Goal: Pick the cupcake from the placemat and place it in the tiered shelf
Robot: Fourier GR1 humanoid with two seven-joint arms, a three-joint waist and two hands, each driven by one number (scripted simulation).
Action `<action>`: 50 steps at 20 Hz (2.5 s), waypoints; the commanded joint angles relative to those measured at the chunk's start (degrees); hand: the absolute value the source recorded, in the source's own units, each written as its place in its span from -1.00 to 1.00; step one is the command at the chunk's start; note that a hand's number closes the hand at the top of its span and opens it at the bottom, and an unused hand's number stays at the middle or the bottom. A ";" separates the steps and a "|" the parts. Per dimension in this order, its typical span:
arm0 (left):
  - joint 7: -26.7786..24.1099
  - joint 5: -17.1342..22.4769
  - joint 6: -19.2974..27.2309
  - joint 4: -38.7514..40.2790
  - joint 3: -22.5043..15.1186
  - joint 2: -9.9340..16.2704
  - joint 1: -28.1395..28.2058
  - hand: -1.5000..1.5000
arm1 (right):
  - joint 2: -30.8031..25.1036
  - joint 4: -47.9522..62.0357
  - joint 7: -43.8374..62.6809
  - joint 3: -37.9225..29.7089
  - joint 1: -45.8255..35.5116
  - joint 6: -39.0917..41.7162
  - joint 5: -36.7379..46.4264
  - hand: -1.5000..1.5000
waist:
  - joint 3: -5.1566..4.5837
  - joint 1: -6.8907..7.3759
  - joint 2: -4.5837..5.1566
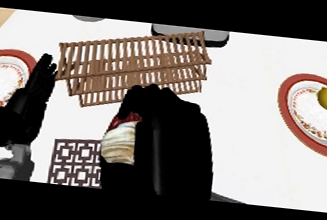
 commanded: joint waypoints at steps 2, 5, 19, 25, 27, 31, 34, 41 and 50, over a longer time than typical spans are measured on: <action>0.66 0.59 -0.66 -0.30 1.24 1.12 -0.92 0.00 | 0.87 6.40 13.76 -3.22 -9.02 -5.09 -1.75 1.00 | 0.04 0.54 0.13; -1.38 0.82 -1.17 0.80 0.96 0.30 0.03 0.00 | 0.87 13.32 8.90 -7.09 -10.53 -7.89 -3.71 1.00 | 0.07 0.47 0.49; 0.30 0.10 -0.80 0.58 1.18 -0.20 -2.68 0.00 | 0.89 40.28 -7.58 -9.76 -15.59 -27.79 -7.64 1.00 | 0.15 0.27 0.72; 3.28 -1.10 -0.12 -2.16 0.51 -0.08 -2.56 0.00 | 0.90 46.71 -9.68 -10.15 -16.82 -37.12 -11.38 1.00 | 0.20 0.62 0.76; 0.48 -0.75 -0.92 0.70 0.74 -0.53 -2.67 0.00 | 0.90 46.37 -10.46 -9.74 -16.73 -39.82 -14.09 1.00 | 0.17 0.28 0.79; -1.17 -0.38 -1.58 1.90 1.83 -0.16 -2.86 0.00 | 0.90 55.25 -17.34 -10.48 -20.70 -39.09 -25.04 -1.00 | 0.14 1.05 1.05; 0.25 -2.99 0.41 1.30 -0.78 -2.28 -2.41 0.00 | 0.91 59.18 -21.96 -11.02 -21.73 -40.05 -28.64 -1.00 | 0.17 0.58 0.91; 1.05 -1.18 -0.50 1.80 2.10 -1.17 -4.60 0.00 | 0.91 56.18 -28.70 -11.84 -23.45 -44.22 -33.70 -1.00 | 0.17 -0.19 0.72; 0.99 -1.59 -1.12 -1.54 2.06 -0.90 1.60 0.00 | -4.16 47.51 -23.68 -19.77 -21.09 -46.32 -29.08 -1.00 | 0.22 -2.01 0.01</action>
